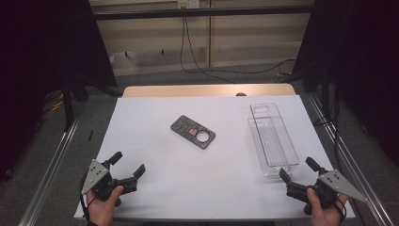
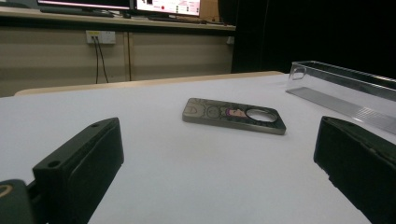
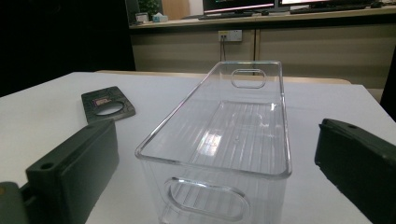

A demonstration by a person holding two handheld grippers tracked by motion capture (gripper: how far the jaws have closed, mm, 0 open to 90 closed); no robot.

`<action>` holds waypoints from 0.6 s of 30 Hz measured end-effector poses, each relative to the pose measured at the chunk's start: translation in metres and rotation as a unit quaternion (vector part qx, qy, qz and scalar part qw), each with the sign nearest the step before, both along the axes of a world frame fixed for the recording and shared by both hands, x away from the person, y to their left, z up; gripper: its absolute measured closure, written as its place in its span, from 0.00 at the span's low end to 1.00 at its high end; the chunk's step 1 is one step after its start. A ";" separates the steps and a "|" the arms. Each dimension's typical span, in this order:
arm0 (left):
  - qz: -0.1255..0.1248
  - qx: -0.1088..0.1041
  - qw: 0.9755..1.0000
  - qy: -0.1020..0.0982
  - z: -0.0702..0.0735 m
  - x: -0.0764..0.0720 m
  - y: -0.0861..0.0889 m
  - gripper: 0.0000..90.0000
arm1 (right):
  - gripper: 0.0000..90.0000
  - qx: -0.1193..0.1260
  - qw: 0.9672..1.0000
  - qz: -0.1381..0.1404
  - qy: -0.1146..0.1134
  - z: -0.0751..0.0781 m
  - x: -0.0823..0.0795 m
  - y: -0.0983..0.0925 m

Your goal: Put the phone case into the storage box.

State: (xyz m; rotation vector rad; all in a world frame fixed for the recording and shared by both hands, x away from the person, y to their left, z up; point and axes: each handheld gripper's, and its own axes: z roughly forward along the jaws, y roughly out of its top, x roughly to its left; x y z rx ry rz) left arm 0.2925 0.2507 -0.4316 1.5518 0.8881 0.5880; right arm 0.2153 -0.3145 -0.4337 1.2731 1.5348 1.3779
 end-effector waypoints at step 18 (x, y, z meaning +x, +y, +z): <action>-0.013 0.003 1.000 0.016 0.001 0.013 -0.010 0.02 | 0.00 0.001 1.000 0.005 0.004 -0.001 0.001 -0.001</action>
